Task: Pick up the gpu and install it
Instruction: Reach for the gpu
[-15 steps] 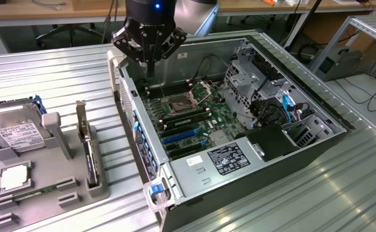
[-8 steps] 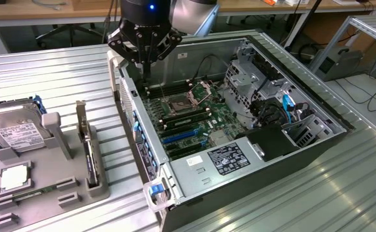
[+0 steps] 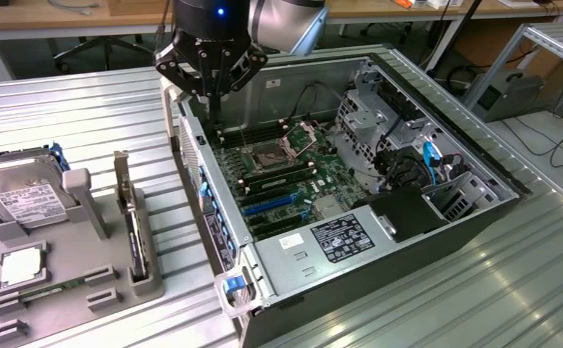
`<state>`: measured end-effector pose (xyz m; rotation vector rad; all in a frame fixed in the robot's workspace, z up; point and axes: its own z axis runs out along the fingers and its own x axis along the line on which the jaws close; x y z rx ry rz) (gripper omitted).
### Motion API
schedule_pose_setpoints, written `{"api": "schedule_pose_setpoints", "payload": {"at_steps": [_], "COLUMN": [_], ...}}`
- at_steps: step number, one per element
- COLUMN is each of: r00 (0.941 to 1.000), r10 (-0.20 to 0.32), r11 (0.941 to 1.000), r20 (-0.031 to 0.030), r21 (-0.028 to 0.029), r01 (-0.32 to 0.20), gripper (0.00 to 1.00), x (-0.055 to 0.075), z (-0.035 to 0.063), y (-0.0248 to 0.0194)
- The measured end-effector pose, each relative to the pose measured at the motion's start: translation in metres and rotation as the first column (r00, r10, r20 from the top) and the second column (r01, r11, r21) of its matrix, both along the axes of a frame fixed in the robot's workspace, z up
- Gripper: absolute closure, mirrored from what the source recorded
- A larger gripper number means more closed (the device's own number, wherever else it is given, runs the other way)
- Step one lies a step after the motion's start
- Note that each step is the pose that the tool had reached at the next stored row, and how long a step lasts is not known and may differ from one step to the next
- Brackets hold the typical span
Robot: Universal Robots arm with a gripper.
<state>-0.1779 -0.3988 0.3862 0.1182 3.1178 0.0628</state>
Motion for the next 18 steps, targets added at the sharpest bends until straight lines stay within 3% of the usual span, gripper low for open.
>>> {"api": "schedule_pose_setpoints", "payload": {"at_steps": [18], "r00": [1.0000], "r10": [0.000], "r11": [1.0000], "r20": [-0.0024], "r21": [0.0000], "r01": [0.000], "gripper": [0.89], "x": [-0.012], "z": [-0.0018], "y": [0.0000]}}
